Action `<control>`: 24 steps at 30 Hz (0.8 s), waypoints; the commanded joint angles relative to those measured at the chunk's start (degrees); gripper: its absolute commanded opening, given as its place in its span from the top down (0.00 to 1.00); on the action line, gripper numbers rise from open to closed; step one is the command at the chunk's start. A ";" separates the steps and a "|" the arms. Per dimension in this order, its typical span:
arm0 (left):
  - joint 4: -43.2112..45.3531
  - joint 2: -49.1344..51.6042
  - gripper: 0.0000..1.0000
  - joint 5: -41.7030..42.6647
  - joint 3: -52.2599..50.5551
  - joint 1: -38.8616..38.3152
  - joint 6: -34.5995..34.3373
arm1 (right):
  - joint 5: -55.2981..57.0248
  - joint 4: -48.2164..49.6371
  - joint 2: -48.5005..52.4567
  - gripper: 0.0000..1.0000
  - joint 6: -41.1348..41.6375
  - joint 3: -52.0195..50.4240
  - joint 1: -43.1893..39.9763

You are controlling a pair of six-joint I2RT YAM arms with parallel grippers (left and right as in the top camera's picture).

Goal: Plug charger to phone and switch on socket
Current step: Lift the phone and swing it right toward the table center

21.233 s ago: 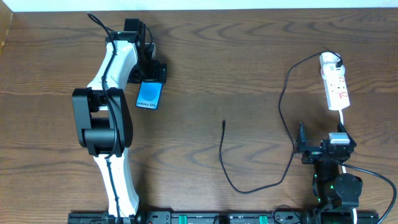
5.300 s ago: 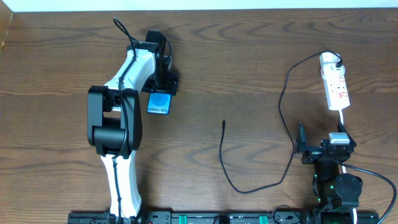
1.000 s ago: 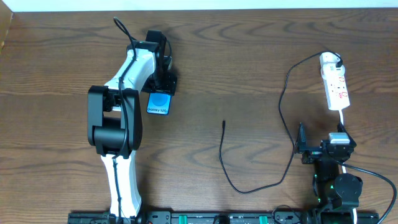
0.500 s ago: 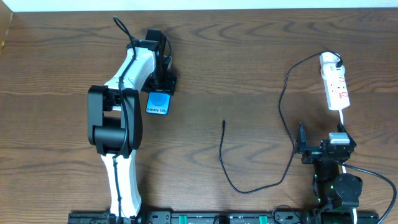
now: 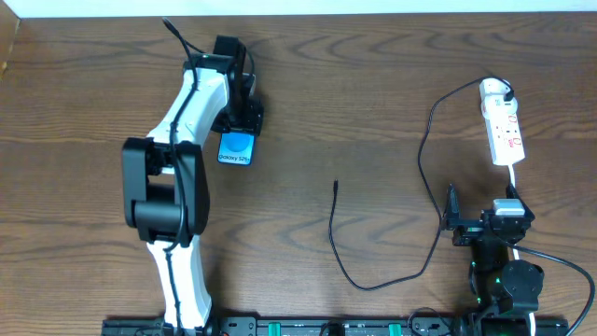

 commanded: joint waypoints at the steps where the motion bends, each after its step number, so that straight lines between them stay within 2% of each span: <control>1: -0.85 -2.43 0.93 6.23 1.77 0.04 0.57 | 0.48 -0.26 -0.31 0.01 -0.48 -0.07 -0.33; 10: -1.57 -2.45 0.92 26.27 1.77 0.04 -1.51 | 0.48 -0.26 -0.31 0.01 -0.48 -0.07 -0.33; 19: -0.50 -2.45 0.93 46.10 1.77 0.09 -11.13 | 0.48 -0.26 -0.31 0.01 -0.48 -0.07 -0.33; 24: 0.37 -2.45 0.93 56.33 1.77 0.09 -19.61 | 0.46 -0.26 -0.31 0.01 -0.48 -0.07 -0.33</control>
